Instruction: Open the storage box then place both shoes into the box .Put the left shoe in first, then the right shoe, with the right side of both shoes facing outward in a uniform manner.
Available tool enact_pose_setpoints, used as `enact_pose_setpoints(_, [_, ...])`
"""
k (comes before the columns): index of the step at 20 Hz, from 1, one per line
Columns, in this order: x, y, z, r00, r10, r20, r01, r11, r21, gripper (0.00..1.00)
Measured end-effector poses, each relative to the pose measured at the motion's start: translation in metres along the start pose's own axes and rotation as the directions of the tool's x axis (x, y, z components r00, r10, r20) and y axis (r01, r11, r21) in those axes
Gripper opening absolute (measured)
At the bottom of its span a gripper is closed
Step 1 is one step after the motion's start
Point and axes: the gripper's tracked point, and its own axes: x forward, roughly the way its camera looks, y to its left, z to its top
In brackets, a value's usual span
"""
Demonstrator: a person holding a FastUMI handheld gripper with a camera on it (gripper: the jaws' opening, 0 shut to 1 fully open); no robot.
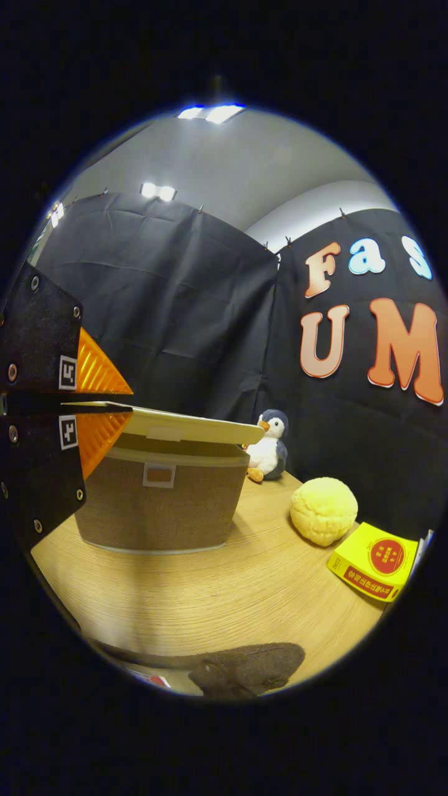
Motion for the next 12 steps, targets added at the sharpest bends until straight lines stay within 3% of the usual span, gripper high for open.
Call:
enact_pose_setpoints(4, [0.009, -0.009, -0.016, 0.997, -0.068, -0.038, 0.068, 0.998, 0.013, 0.01])
enact_pose_setpoints(7, [0.011, -0.041, -0.028, 0.976, -0.209, -0.070, 0.211, 0.977, 0.028, 0.01])
enact_pose_setpoints(12, [0.023, -0.044, -0.046, 0.978, -0.179, -0.107, 0.193, 0.971, 0.143, 0.06])
